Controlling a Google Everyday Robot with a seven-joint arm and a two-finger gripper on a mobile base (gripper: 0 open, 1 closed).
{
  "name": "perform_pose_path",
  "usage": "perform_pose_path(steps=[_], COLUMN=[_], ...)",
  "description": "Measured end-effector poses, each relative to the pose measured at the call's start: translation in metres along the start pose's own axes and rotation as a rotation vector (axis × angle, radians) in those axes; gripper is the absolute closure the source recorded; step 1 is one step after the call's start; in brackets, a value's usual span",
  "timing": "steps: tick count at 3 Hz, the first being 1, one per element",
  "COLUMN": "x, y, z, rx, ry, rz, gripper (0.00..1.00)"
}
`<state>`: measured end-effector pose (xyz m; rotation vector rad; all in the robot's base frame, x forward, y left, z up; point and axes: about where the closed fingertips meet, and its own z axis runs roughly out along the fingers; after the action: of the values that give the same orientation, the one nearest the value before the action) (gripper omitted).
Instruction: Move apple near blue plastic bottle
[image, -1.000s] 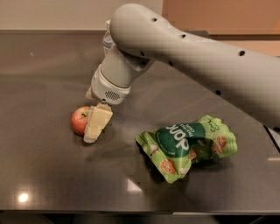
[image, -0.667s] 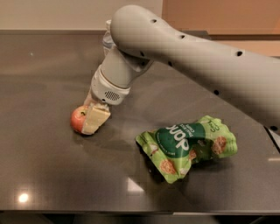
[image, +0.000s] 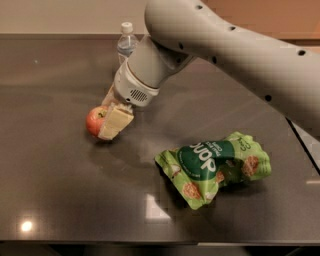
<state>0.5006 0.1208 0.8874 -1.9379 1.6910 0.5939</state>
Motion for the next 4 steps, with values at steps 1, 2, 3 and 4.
perform_pose_path(steps=[1, 2, 3, 4], x=[0.0, 0.005, 0.02, 0.042], y=[-0.027, -0.062, -0.099, -0.126], z=[-0.041, -0.082, -0.108, -0.117], rx=[0.088, 0.182, 0.247, 0.279], ry=[-0.033, -0.052, -0.04, -0.021], rz=[0.032, 0.071, 0.117, 0.164], gripper=[1.0, 1.0, 1.0, 1.0])
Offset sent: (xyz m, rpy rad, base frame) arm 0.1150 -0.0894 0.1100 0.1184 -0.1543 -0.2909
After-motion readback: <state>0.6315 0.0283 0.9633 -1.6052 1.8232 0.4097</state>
